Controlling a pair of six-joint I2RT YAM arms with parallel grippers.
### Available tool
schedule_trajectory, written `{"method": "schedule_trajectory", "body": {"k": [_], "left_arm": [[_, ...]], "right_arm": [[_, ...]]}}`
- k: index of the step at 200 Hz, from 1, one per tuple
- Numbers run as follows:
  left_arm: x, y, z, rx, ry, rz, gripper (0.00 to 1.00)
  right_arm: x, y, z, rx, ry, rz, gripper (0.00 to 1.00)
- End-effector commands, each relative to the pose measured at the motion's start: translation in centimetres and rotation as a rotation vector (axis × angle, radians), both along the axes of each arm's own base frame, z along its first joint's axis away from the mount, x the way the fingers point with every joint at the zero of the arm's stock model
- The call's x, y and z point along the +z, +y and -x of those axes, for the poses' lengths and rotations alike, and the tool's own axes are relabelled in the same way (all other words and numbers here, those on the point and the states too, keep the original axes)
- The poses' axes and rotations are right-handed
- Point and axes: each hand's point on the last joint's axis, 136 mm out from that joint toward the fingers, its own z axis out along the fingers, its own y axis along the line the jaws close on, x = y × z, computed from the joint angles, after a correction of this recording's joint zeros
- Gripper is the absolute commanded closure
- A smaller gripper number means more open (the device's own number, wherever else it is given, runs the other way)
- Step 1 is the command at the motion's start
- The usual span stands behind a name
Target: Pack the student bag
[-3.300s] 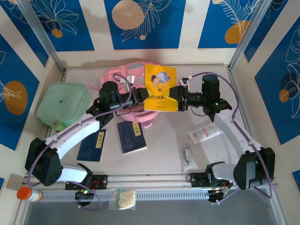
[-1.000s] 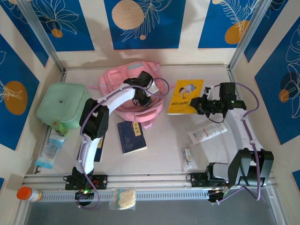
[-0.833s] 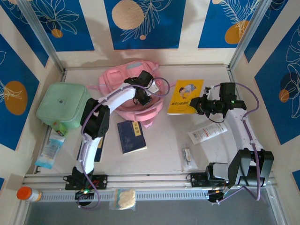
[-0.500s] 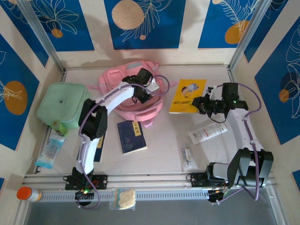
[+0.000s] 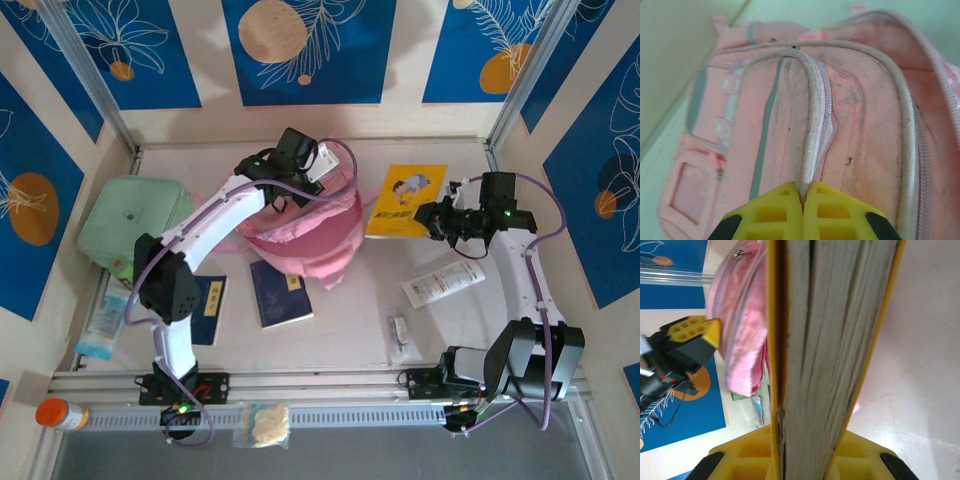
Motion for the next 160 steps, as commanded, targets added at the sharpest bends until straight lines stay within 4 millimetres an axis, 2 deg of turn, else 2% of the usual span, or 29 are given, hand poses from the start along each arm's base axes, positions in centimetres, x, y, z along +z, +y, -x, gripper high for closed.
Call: {"method": "schedule_trajectory", "body": {"k": [1,27,61,86,105,160], "left_arm": [[6.7,1.1,-1.0,0.097,-0.182,0.084,1.00],[9.0,2.4,-2.0,0.161,-0.242,0.081,1.00],[9.6,1.8,-1.7,0.153,-0.225,0.137,1.00],[10.2,2.1,-2.0,0.192,-0.233,0.159,1.00],[10.4,2.3,-2.2,0.214,-0.242,0.169,1.00],[10.8,2.0,-2.0,0.220,-0.216,0.216,1.00]], "right_arm": [[1.8,1.3,1.1,0.049,-0.029,-0.007,1.00],[1.1,3.7,2.0,0.109,0.008,-0.030,1.00],[0.9,8.5,2.2,0.218,0.032,-0.139,1.00],[-1.1,12.2,2.7,0.275,0.079,-0.144,1.00],[-2.4,14.4,1.1,0.276,0.056,-0.143,1.00],[-4.8,19.9,-5.9,0.280,-0.086,-0.098,1.00]]}}
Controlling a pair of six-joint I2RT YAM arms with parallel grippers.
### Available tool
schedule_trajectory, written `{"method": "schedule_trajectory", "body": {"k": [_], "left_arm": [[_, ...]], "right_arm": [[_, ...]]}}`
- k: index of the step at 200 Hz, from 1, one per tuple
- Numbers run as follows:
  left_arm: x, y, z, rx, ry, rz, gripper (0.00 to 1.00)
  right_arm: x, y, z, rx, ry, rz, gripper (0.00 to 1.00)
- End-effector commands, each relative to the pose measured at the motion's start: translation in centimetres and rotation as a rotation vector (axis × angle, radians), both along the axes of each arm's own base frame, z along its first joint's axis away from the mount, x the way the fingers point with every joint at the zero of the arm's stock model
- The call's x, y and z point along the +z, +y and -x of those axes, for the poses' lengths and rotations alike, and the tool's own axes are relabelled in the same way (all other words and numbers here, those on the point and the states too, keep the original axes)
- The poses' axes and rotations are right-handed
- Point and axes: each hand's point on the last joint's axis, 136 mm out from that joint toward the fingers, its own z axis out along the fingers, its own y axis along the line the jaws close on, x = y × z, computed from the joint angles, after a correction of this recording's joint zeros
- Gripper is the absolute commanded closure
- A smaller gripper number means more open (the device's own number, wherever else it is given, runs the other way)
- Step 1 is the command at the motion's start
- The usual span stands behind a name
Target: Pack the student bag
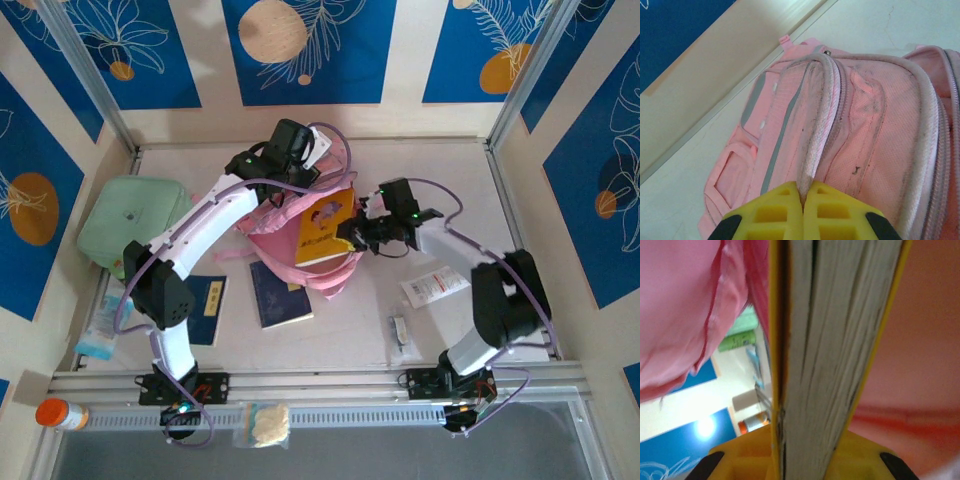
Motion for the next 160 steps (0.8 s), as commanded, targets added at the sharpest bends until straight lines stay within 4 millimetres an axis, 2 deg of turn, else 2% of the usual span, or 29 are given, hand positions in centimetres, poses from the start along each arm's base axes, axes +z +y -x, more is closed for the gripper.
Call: {"method": "schedule_trajectory", "body": {"k": [1,39,71,90,125,142,160], "left_arm": [[6.7,0.1,-0.8,0.040,-0.136,0.145,1.00],[6.1,0.2,-0.9,0.053,-0.113,0.152,1.00],[5.9,0.3,-1.1,0.061,-0.106,0.157,1.00],[5.6,0.6,-1.3,0.075,-0.105,0.146,1.00],[5.1,1.0,-1.5,0.088,-0.095,0.148,1.00],[5.1,1.0,-1.4,0.081,-0.092,0.154,1.00],[4.9,1.0,-1.2,0.074,-0.087,0.156,1.00]], "right_arm": [[3.3,2.8,-5.0,-0.019,-0.233,-0.071,1.00],[1.4,6.2,-8.0,0.023,-0.264,-0.048,0.98],[-2.0,6.7,-9.3,0.018,-0.204,-0.018,0.87],[-3.3,5.9,-9.2,0.018,-0.185,0.056,0.69],[-3.4,3.3,-7.5,0.007,-0.173,0.167,0.46],[-3.5,1.6,-6.2,-0.022,-0.158,0.237,0.40],[-3.1,0.6,-4.5,-0.025,-0.143,0.260,0.38]]}}
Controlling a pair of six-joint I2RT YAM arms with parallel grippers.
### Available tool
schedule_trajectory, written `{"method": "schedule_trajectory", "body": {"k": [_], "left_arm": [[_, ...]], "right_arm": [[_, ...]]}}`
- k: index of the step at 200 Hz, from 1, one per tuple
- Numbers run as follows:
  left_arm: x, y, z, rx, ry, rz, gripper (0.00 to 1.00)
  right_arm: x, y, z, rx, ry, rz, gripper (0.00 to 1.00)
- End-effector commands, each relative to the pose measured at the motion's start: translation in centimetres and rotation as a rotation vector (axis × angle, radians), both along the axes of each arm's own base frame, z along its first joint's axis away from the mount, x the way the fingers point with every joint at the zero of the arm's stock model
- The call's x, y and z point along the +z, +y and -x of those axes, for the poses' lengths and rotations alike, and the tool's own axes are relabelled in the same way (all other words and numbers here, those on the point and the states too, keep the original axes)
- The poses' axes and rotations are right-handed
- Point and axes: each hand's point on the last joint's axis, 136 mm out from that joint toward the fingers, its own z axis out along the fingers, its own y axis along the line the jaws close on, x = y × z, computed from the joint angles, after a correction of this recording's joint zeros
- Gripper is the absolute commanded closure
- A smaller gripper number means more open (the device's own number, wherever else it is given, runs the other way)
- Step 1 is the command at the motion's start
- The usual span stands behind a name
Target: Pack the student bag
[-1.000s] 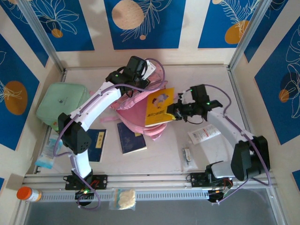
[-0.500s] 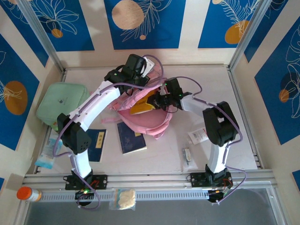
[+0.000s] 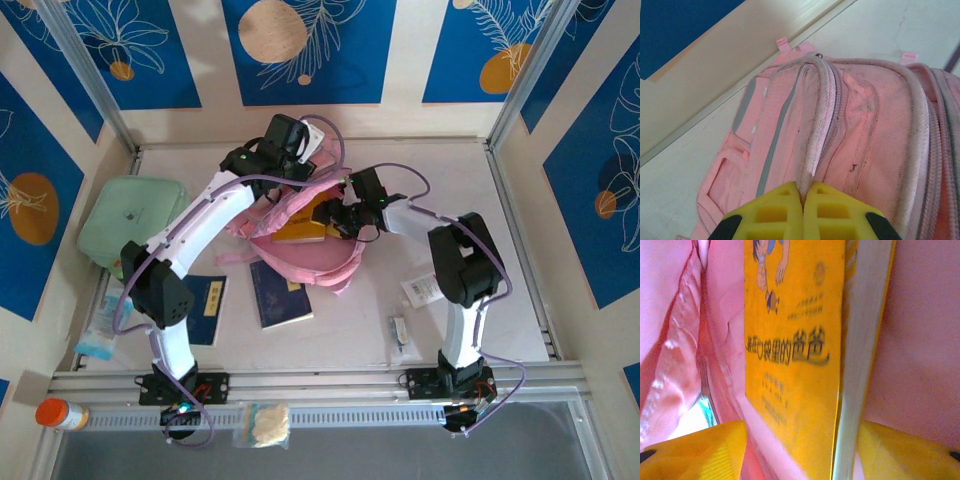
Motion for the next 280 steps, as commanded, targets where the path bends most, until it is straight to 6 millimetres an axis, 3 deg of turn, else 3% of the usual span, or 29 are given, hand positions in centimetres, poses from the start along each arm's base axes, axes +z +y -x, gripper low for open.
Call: {"method": "schedule_trajectory", "body": {"k": [1,30,44,57,87,110,137,187,209,228,254,280], "left_arm": [[4.3,0.0,-0.7,0.014,-0.106,0.096,1.00],[3.9,-0.1,-0.5,0.001,-0.101,0.102,1.00],[3.8,-0.3,-0.4,-0.005,-0.095,0.110,1.00],[3.8,-0.5,-0.4,-0.011,-0.089,0.120,1.00],[3.7,-0.4,-0.4,-0.006,-0.084,0.112,1.00],[3.8,-0.4,-0.4,-0.010,-0.082,0.110,1.00],[3.8,-0.2,-0.3,-0.007,-0.085,0.102,1.00],[3.4,-0.1,-0.4,-0.010,-0.083,0.081,1.00],[3.3,-0.1,-0.4,-0.010,-0.083,0.083,1.00],[3.2,-0.1,-0.4,-0.009,-0.081,0.081,1.00],[2.7,0.1,-0.5,0.003,-0.076,0.076,1.00],[1.9,-0.2,-0.3,0.000,-0.047,0.089,1.00]], "right_arm": [[1.6,-2.0,2.3,-0.007,-0.013,0.067,0.38],[1.6,-1.6,4.7,-0.032,0.047,0.057,0.41],[0.8,-1.3,5.4,-0.067,0.082,0.037,0.50],[0.1,-0.5,5.3,-0.089,0.072,0.004,0.64],[-0.8,2.9,4.5,-0.056,0.084,-0.027,0.70],[-2.3,4.0,3.3,-0.071,0.060,0.010,0.79],[-3.2,1.9,0.8,-0.159,-0.023,0.119,0.93],[-1.6,-1.7,-4.7,-0.253,-0.166,0.167,0.99],[-0.6,-2.3,-6.2,-0.255,-0.204,0.126,0.99],[0.5,-1.7,-5.8,-0.208,-0.225,0.100,0.99],[2.2,-0.7,-3.4,-0.109,-0.246,0.048,0.95],[3.5,-2.3,-0.4,-0.072,-0.219,0.060,0.90]]}}
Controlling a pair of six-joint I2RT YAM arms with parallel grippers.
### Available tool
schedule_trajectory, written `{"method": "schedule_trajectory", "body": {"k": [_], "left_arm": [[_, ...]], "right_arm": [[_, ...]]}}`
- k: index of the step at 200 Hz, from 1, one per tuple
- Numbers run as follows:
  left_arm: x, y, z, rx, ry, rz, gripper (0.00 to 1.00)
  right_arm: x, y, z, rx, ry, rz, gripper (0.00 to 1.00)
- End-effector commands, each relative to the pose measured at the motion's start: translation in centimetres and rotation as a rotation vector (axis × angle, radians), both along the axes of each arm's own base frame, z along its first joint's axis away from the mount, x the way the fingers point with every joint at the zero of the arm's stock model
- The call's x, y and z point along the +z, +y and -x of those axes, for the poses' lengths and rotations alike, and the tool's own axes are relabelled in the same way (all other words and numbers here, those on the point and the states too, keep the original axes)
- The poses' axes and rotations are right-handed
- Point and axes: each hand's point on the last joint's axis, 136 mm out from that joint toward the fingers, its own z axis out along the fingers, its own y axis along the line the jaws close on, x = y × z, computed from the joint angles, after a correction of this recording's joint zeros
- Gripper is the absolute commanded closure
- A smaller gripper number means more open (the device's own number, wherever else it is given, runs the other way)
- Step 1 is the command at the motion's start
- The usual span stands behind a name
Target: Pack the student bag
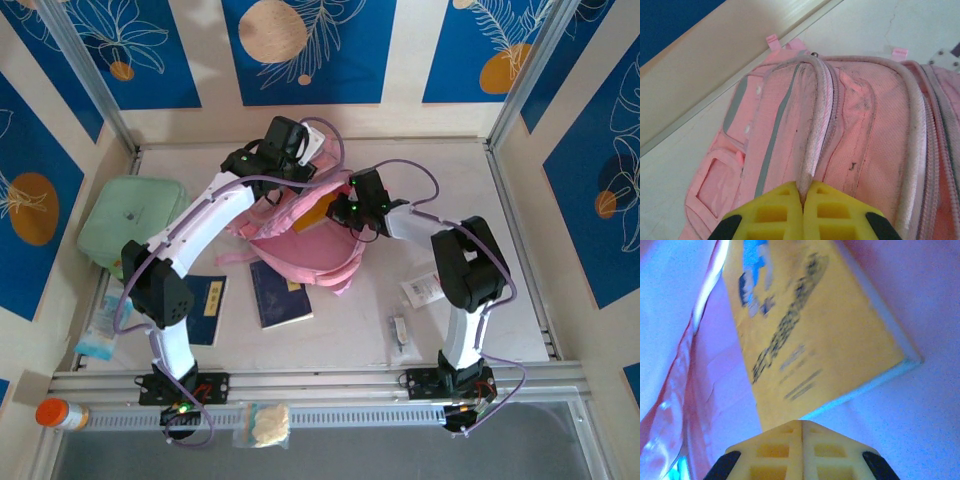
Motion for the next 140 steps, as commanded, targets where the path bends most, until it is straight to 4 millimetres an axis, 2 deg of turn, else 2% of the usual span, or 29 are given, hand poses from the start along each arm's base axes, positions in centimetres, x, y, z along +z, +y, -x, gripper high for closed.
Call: {"method": "schedule_trajectory", "body": {"k": [1,26,62,70,78,102,115,128,140], "left_arm": [[2.9,0.1,-0.4,0.021,-0.072,0.074,1.00],[1.4,-0.6,0.2,0.005,-0.012,0.115,1.00],[-2.9,-1.3,2.3,0.008,0.142,0.190,1.00],[-3.8,-1.5,3.2,-0.002,0.186,0.214,0.90],[-4.6,-1.5,4.1,-0.007,0.225,0.234,0.85],[-4.7,-1.3,7.6,-0.021,0.320,0.326,0.68],[-3.4,-0.7,9.8,-0.034,0.331,0.395,0.58],[-2.5,0.6,11.6,-0.015,0.315,0.444,0.51],[-2.8,2.6,13.0,0.042,0.300,0.462,0.47]], "right_arm": [[3.4,-0.5,3.2,0.092,-0.030,-0.021,0.90],[4.9,-3.5,5.8,0.088,0.002,-0.014,0.83],[7.0,-6.9,9.0,0.101,0.041,0.032,0.78],[7.6,-7.6,9.4,0.098,0.035,0.044,0.76],[8.2,-8.0,9.9,0.101,0.033,0.048,0.74],[9.7,-8.1,11.5,0.147,0.048,0.067,0.72],[10.1,-7.6,12.6,0.181,0.052,0.071,0.70],[10.0,-6.7,13.9,0.212,0.066,0.090,0.68],[9.3,-5.5,15.1,0.236,0.095,0.105,0.67]]}}
